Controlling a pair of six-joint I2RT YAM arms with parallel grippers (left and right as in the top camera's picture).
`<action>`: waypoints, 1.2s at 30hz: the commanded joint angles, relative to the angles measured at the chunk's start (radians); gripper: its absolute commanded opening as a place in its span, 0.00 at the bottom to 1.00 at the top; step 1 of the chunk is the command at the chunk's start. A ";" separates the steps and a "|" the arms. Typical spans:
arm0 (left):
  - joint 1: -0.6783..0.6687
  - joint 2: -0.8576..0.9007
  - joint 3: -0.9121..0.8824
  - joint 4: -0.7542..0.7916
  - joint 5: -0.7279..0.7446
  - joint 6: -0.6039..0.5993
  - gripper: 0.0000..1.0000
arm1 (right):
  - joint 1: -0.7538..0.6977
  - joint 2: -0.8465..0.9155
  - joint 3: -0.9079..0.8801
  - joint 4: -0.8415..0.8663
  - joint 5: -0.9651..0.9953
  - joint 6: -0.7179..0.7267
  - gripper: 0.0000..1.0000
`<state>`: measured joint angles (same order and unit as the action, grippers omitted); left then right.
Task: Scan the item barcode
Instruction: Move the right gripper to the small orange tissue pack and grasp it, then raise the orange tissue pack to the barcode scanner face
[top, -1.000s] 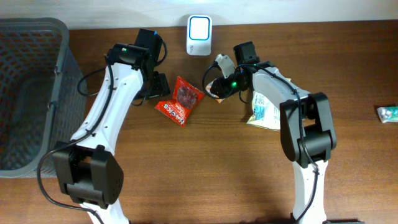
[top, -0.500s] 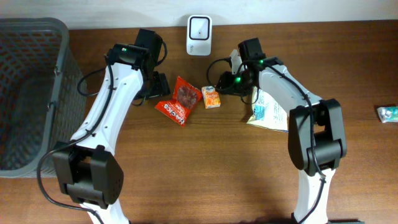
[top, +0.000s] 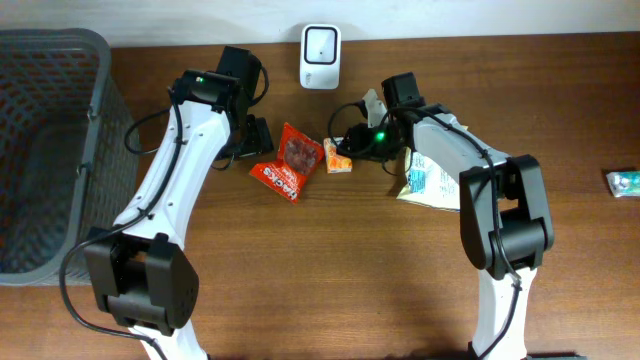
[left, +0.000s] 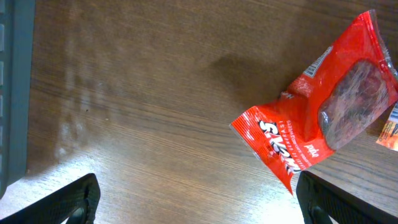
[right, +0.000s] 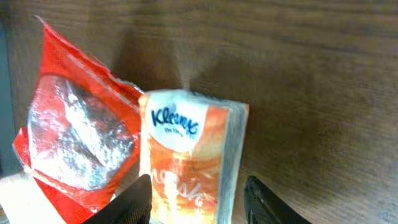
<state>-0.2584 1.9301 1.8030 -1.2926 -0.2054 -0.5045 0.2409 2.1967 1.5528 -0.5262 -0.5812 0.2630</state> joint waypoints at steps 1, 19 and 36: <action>0.005 0.002 -0.002 0.001 0.003 0.012 0.99 | -0.006 0.019 -0.011 -0.011 0.043 0.000 0.47; 0.005 0.002 -0.002 0.001 0.003 0.012 0.99 | -0.151 0.063 0.036 0.255 -0.971 0.067 0.04; 0.005 0.002 -0.002 0.001 0.003 0.012 0.99 | 0.142 0.066 0.290 0.574 0.855 -0.681 0.04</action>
<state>-0.2584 1.9301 1.8030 -1.2930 -0.2050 -0.5045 0.3397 2.2246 1.8347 -0.0624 0.1341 -0.0898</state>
